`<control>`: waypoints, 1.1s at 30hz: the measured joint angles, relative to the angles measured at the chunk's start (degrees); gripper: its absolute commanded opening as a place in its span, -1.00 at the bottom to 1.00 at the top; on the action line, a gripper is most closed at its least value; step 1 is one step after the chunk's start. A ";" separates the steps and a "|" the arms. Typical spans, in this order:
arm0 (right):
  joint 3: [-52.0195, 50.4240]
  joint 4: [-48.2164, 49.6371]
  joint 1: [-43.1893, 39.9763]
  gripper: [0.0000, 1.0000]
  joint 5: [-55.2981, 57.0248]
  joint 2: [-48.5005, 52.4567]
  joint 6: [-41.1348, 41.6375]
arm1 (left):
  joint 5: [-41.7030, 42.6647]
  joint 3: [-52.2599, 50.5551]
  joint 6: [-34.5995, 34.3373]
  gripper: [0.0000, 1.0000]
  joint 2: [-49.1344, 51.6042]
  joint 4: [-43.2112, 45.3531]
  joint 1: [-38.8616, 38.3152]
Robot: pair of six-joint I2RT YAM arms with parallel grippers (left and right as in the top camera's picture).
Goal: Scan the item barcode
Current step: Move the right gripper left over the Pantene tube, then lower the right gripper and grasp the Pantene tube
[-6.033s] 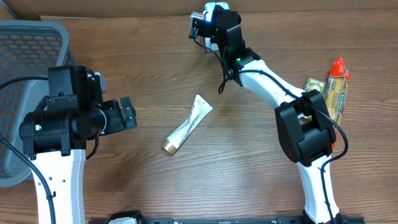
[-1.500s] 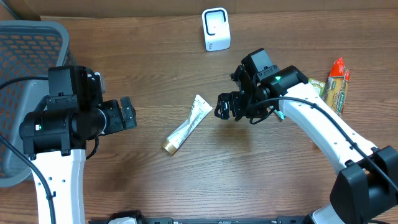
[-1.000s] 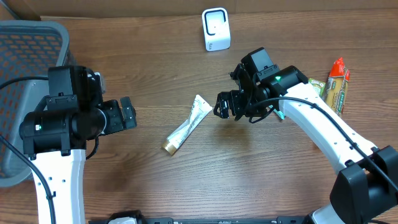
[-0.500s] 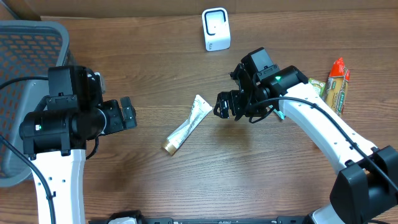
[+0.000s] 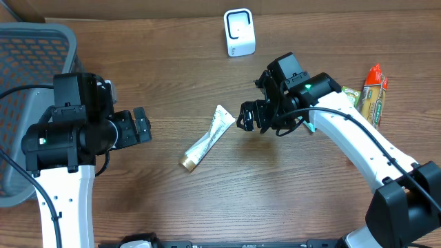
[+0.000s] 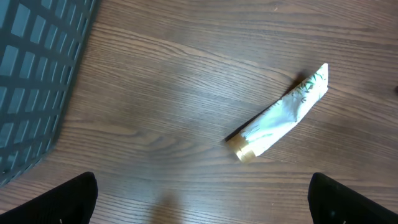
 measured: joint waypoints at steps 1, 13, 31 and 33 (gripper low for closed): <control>-0.02 0.02 0.00 1.00 0.00 0.00 0.02 | 0.00 0.00 0.00 0.99 0.00 -0.02 0.00; -0.02 -0.02 0.00 0.99 -0.02 0.00 -0.02 | 0.00 0.00 0.00 0.99 -0.02 0.00 0.00; -5.29 9.07 1.99 0.89 0.00 0.00 9.86 | 0.00 0.00 0.00 1.00 0.00 -0.02 0.00; -7.26 12.24 3.61 0.85 0.02 0.00 12.33 | 0.00 0.00 0.00 0.99 -0.02 0.00 0.00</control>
